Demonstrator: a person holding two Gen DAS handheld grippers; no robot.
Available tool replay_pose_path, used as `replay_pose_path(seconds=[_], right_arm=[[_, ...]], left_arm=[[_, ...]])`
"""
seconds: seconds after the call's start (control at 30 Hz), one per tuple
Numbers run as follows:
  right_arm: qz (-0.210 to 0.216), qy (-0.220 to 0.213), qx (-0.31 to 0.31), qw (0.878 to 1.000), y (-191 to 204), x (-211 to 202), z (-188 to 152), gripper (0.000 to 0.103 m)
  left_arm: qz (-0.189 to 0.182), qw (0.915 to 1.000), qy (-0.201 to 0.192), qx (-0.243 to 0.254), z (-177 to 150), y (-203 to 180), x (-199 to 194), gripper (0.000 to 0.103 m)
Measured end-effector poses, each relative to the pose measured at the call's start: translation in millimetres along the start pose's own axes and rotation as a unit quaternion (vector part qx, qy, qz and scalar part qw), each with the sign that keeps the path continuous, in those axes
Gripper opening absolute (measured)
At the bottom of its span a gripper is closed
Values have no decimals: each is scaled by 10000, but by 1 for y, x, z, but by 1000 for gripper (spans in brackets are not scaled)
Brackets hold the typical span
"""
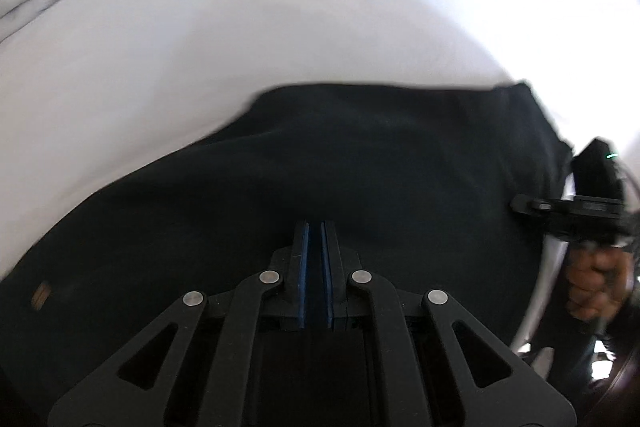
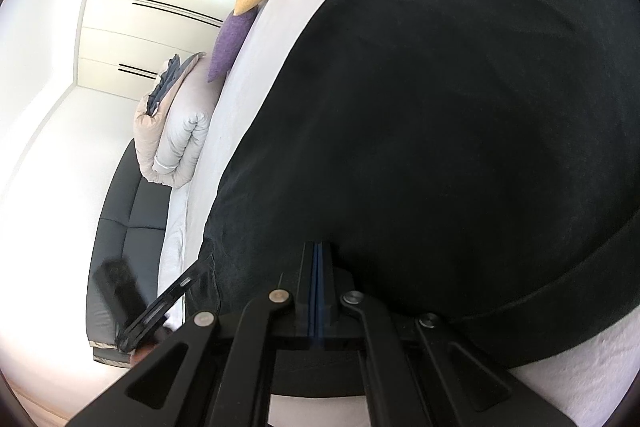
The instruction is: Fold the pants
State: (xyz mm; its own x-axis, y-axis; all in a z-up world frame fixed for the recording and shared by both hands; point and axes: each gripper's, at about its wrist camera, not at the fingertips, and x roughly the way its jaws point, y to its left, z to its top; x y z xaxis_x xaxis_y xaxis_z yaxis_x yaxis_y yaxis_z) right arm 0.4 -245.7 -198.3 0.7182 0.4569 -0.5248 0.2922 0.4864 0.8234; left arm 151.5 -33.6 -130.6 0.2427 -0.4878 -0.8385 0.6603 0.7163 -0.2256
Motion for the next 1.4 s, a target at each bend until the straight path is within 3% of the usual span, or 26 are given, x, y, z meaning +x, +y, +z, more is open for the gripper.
replay_pose_path(seconds=[0.07,0.13,0.27,0.37,0.4,0.47,0.53,0.63,0.7,0.83,0.87,0.93,0.97,1.07,1.17,1.23,1.4], right_arm=[[40,28,-3,10000,-1,0,0,0],[79,55,6,10000,-3,0,1,0],[108,75,-35,9999,-5,1,3,0],[91,48,-83,9999,-5,1,3,0],[79,41,-99,9999,-4,1,3,0],[71,21,-127,9999,-3,-1,2,0],[43,-8,-158,9999,-2,-3,1,0],[-61,47,-68,9999,3,-5,1,0],[-187,116,-151,9996,16,-6,2,0],[43,391,-473,9981,40,12,-6,6],[26,471,-480,9977,40,19,-8,7],[67,528,-300,9981,29,25,-6,0],[167,520,-135,9984,21,23,-3,0],[213,105,195,9995,-4,-5,15,0],[176,-588,622,9962,-41,-49,42,0],[162,-1063,936,9898,-69,-80,59,0],[-342,-2226,1249,9663,-116,-169,88,0]], left_arm=[[-67,9999,-12,-114,17,9,21,6],[-363,9981,-118,-476,29,31,27,6],[-709,9945,-361,-685,35,55,32,6],[-764,9915,-594,-867,42,57,36,6],[-713,9910,-662,-916,42,60,34,6],[8,9912,-732,-1106,36,84,18,6],[71,9866,-711,-1470,28,103,11,6],[716,9819,-656,-1625,9,111,-14,6],[773,9823,-744,-1538,-2,94,-30,6],[718,9878,-744,-1166,-31,48,-42,6],[702,9882,-696,-1174,-37,42,-39,6],[742,9877,-535,-1267,-53,37,-22,6],[675,9867,-640,-1331,-61,41,-20,6],[287,9809,-831,-1733,-70,62,-21,6],[227,9801,-823,-1792,-71,69,-20,6],[232,9799,-859,-1783,-70,64,-17,6],[216,9792,-923,-1795,-84,74,-18,6]])
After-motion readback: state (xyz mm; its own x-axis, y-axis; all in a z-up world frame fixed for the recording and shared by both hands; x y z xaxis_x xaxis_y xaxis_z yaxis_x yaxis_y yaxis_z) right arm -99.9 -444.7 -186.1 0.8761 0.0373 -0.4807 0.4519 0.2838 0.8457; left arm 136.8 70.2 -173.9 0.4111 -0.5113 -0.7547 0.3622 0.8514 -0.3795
